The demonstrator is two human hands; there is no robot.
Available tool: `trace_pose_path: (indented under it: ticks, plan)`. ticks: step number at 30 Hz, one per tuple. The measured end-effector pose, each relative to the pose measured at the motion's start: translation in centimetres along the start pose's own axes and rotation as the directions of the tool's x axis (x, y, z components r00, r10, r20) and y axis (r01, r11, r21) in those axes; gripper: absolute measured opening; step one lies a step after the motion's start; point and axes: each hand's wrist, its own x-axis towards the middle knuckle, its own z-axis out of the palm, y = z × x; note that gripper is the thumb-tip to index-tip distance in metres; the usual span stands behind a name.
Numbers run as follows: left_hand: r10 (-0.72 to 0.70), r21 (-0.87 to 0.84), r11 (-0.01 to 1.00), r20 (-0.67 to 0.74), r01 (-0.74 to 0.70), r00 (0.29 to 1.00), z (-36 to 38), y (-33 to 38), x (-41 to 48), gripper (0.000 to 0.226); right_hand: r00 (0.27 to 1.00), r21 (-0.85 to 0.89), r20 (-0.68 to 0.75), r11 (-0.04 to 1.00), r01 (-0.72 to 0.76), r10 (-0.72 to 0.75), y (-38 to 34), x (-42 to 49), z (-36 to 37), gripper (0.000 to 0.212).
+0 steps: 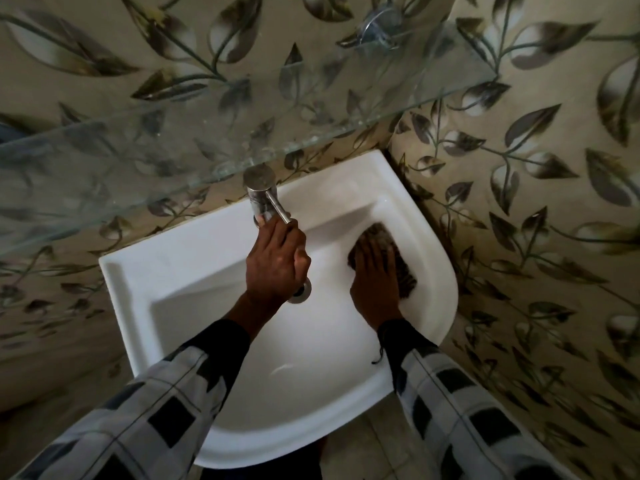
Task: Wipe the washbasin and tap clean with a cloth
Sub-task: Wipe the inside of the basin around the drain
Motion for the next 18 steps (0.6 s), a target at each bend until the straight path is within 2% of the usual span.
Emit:
trace_pose_path:
  ticks: [6,9,11,13,16,18]
  plan:
    - [0.011,0.009,1.0,-0.021,-0.011,1.0,0.1,-0.2,-0.2,0.027,0.999,0.099,0.037,0.995,0.006,-0.009,-1.2,2.6,0.3,0.07]
    - [0.015,0.009,1.0,-0.022,-0.015,1.0,0.1,-0.2,-0.1,0.027,0.977,0.036,0.048,0.978,0.204,-0.205,0.4,1.7,1.3,0.059]
    - [0.016,0.006,1.0,-0.011,-0.016,1.0,0.1,0.0,0.0,0.025,0.953,-0.013,-0.001,0.953,0.302,-0.303,2.5,2.0,1.0,0.054]
    - [0.019,0.007,1.0,-0.007,-0.019,1.0,0.0,0.1,0.0,0.025,0.967,-0.057,-0.038,0.967,0.248,-0.251,3.8,2.6,-0.2,0.054]
    - [0.02,0.009,1.0,-0.003,-0.02,1.0,0.0,0.0,0.2,0.027,0.991,-0.061,-0.129,0.998,0.023,-0.031,3.3,3.4,-1.6,0.066]
    - [0.021,0.012,1.0,0.003,-0.021,1.0,0.0,-0.1,0.2,0.028,0.984,-0.06,-0.173,0.997,-0.053,0.042,2.5,3.7,-1.7,0.071]
